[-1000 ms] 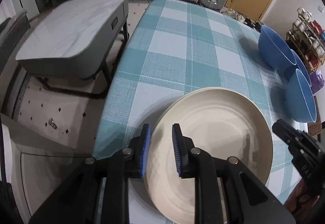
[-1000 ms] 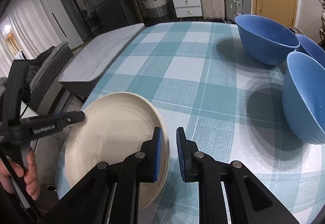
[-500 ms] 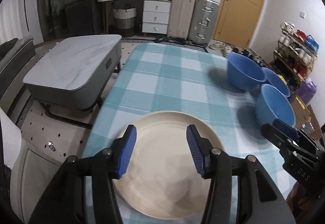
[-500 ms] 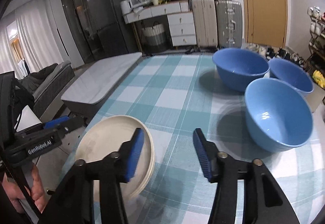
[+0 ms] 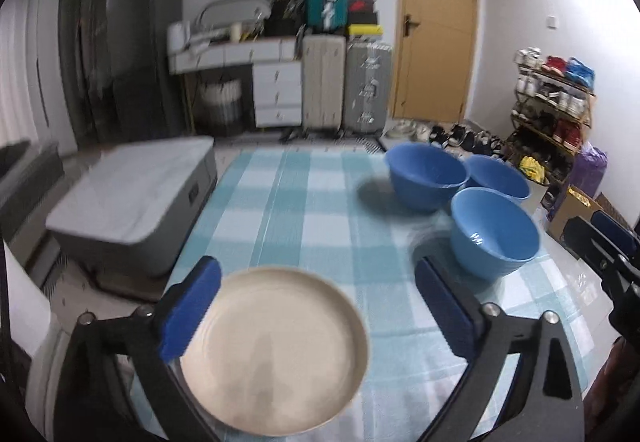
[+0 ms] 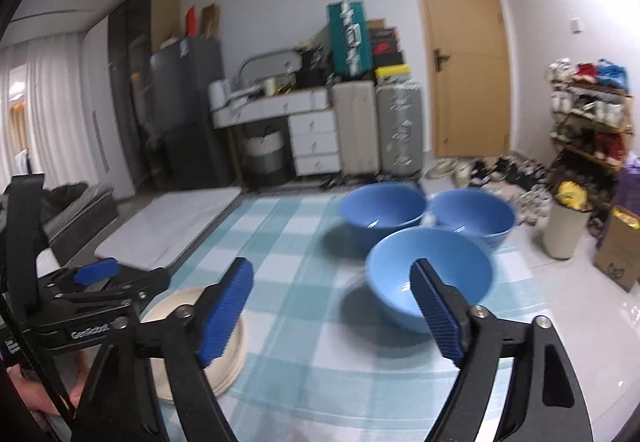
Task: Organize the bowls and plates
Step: 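Move both tools toward the blue bowls on the cloth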
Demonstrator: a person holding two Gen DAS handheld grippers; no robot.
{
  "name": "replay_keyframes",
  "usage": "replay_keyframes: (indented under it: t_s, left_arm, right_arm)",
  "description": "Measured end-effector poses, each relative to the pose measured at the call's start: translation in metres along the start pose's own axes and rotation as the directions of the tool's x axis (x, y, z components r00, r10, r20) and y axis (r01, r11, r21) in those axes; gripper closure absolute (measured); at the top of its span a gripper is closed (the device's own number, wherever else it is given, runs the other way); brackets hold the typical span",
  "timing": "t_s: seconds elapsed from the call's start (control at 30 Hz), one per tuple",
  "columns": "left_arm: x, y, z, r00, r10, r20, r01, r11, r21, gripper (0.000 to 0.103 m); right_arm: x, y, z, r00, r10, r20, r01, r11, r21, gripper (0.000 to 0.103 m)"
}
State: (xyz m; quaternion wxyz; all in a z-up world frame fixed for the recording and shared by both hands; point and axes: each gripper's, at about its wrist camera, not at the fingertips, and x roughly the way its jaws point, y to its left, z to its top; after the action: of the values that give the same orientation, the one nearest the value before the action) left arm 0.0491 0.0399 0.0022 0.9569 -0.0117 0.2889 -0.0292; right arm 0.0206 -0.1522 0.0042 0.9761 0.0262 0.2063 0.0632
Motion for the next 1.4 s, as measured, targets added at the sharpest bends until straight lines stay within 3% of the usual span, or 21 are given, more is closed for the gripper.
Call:
replay_keyframes:
  t_s: [0.1, 0.2, 0.53, 1.03, 1.2, 1.4]
  left_arm:
    - [-0.009, -0.014, 0.005, 0.999, -0.021, 0.042, 0.021, 1.000, 0.014, 0.002]
    - [-0.012, -0.025, 0.006, 0.998, -0.048, 0.050, 0.048, 0.999, 0.014, 0.000]
    - [-0.001, -0.053, -0.003, 0.996, -0.085, 0.011, 0.085, 0.996, 0.028, 0.000]
    - [0.034, -0.061, -0.014, 0.992, -0.109, -0.061, 0.108, 0.994, -0.025, 0.000]
    - [0.054, -0.075, -0.001, 0.988, -0.116, -0.100, 0.116, 0.993, 0.001, 0.000]
    - [0.084, -0.102, 0.025, 0.982, -0.123, -0.147, 0.129, 0.991, 0.032, 0.000]
  right_arm:
    - [-0.020, -0.010, 0.002, 0.996, -0.063, 0.055, 0.064, 0.998, -0.017, 0.003]
    - [-0.035, -0.018, -0.002, 0.985, -0.122, 0.119, 0.126, 0.992, -0.031, 0.001]
    - [-0.026, -0.037, -0.026, 0.991, -0.132, 0.035, 0.133, 0.990, -0.053, 0.001]
    - [-0.002, -0.066, -0.035, 0.990, -0.141, -0.023, 0.142, 0.990, 0.021, 0.001]
    - [0.005, -0.082, -0.021, 0.993, -0.105, -0.058, 0.109, 0.992, 0.071, 0.001]
    - [0.016, -0.116, 0.018, 0.990, -0.114, -0.082, 0.124, 0.984, 0.131, 0.001]
